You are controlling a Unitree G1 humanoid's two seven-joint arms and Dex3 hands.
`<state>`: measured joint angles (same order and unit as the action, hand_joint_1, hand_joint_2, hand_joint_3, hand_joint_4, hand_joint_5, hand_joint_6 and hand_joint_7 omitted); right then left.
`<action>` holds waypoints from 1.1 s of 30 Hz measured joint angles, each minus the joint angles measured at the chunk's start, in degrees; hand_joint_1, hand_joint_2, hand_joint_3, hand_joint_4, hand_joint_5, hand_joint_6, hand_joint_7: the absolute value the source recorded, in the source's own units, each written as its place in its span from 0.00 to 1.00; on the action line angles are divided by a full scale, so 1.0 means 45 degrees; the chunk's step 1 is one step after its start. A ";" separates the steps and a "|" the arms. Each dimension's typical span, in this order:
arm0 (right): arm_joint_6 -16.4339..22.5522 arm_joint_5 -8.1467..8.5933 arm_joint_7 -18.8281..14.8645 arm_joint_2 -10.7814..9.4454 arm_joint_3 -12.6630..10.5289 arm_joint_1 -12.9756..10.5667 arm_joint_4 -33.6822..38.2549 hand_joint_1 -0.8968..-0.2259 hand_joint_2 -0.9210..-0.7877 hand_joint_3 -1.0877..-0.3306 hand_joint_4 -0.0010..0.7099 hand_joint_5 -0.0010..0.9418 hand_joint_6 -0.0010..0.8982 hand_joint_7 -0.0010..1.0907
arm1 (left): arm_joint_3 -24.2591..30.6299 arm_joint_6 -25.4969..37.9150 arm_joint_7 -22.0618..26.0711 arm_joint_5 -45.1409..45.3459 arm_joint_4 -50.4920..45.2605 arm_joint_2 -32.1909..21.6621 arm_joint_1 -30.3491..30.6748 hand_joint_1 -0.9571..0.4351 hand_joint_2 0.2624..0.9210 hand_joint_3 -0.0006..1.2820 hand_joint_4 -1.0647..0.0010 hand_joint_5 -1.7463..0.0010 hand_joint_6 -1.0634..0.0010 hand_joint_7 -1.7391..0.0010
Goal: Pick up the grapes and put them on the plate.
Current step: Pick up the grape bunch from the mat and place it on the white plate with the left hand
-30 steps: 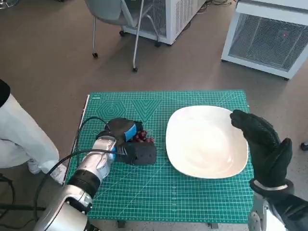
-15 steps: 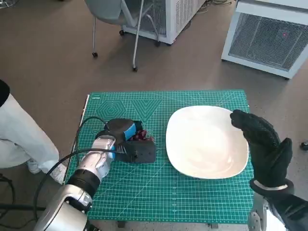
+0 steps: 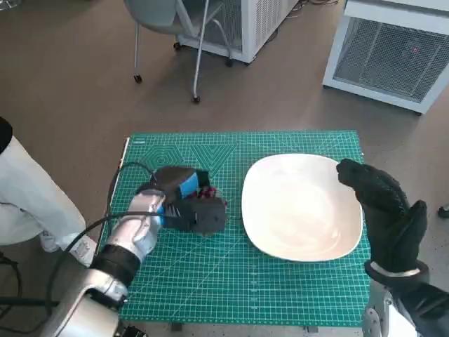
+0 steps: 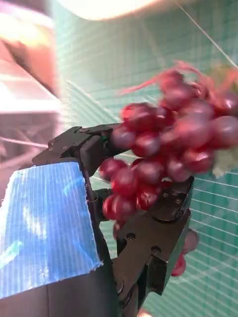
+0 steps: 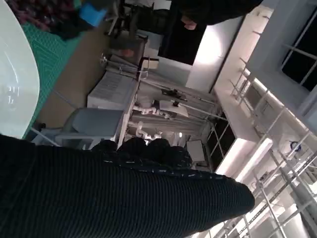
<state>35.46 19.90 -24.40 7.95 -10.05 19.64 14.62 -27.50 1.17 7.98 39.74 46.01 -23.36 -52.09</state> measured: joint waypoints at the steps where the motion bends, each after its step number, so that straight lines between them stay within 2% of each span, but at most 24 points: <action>1: 0.0002 0.0000 0.0000 0.0000 -0.0001 0.0012 0.0009 0.61 0.00 0.69 0.63 0.00 0.11 0.62 | 0.0094 0.0102 0.0089 0.0000 -0.0497 -0.0101 0.0092 0.69 0.98 0.09 0.45 0.18 0.32 0.47; 8: 0.0008 0.0003 -0.0001 -0.0001 -0.0004 0.0153 0.0127 0.60 0.00 0.69 0.63 0.00 0.11 0.62 | 0.0771 0.0885 0.0580 0.0043 -0.3841 -0.0695 0.0829 0.69 0.99 0.06 0.38 0.26 0.37 0.40; 17: 0.0011 0.0007 -0.0002 -0.0004 -0.0025 0.0206 0.0294 0.60 0.00 0.70 0.63 0.00 0.12 0.62 | 0.1589 0.1403 0.0666 0.0221 -0.7212 -0.1173 0.1615 0.69 0.99 0.05 0.37 0.24 0.32 0.47; 23: 0.0021 0.0011 -0.0002 -0.0006 -0.0031 0.0207 0.0296 0.60 0.00 0.70 0.63 0.00 0.12 0.61 | 0.1902 0.1428 0.0637 0.0320 -0.8052 -0.1225 0.1826 0.69 0.98 0.03 0.32 0.28 0.31 0.47; 33: 0.0046 0.0014 -0.0002 -0.0011 -0.0042 0.0207 0.0292 0.60 0.00 0.70 0.63 0.00 0.12 0.61 | 0.1997 0.1352 0.0635 0.0507 -0.8306 -0.1183 0.1913 0.69 0.96 0.03 0.31 0.30 0.29 0.47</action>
<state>35.67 19.96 -24.41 7.90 -10.24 20.57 15.94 -18.51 7.25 10.84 42.02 8.64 -28.68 -43.49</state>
